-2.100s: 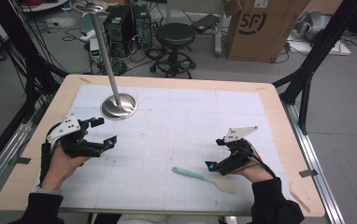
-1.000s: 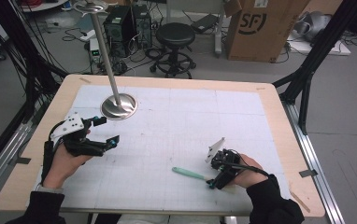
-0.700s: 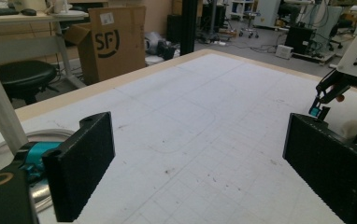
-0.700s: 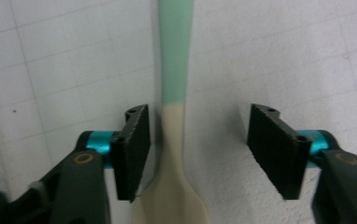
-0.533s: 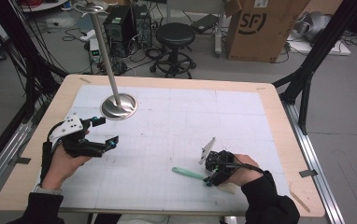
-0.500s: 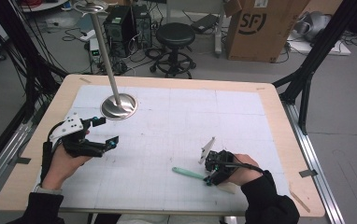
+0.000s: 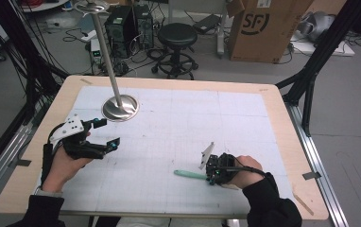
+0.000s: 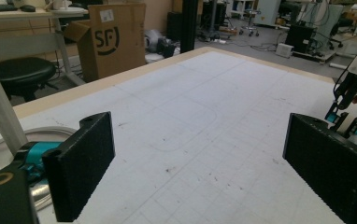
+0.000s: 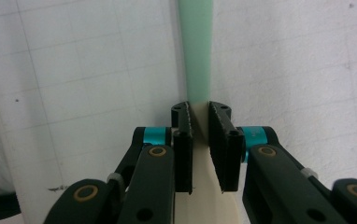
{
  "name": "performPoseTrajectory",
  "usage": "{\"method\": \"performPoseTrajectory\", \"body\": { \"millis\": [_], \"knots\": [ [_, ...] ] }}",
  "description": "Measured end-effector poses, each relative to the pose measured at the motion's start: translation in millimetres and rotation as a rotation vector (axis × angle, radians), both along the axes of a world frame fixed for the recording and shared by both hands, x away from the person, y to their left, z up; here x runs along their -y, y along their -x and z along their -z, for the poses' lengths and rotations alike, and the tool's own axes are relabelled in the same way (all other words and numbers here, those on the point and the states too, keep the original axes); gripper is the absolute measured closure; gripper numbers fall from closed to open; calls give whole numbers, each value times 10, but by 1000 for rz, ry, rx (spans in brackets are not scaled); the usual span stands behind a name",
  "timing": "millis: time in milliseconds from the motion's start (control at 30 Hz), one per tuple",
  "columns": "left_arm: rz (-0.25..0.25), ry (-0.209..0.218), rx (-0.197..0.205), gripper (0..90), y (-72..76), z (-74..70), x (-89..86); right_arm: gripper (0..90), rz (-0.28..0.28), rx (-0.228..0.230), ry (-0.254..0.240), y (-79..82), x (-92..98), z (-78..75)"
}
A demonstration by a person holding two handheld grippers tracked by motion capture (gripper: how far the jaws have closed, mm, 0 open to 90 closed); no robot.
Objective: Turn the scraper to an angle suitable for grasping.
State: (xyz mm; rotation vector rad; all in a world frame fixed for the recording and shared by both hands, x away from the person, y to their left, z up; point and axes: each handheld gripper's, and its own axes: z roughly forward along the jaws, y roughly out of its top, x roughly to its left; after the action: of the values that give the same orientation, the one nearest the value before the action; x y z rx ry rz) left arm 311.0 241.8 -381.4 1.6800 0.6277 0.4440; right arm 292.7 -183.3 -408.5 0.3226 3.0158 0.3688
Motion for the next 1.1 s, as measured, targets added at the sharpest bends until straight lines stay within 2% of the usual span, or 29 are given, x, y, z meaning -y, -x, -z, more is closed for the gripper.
{"method": "performPoseTrajectory", "body": {
  "millis": [167, 300, 567, 733, 900, 1100],
  "knots": [
    [1, -4, 0, 96, -10, -1, 11, 802, 27, 35, -9, -4, 50, -19],
    [0, -9, -4, 96, -20, 4, 1, 802, 53, 38, -83, -11, 139, -82],
    [-1, -6, -11, 96, -36, 14, 3, 801, 87, 84, -216, -50, 296, -234],
    [4, -3, -20, 96, -72, 30, 21, 802, 132, 109, -268, -77, 410, -256],
    [7, -7, -14, 96, -65, 20, 33, 802, 208, 113, -364, -103, 546, -290],
    [1, 8, 1, 95, -15, -23, 14, 802, 258, 152, -488, -113, 647, -364]
  ]
}}
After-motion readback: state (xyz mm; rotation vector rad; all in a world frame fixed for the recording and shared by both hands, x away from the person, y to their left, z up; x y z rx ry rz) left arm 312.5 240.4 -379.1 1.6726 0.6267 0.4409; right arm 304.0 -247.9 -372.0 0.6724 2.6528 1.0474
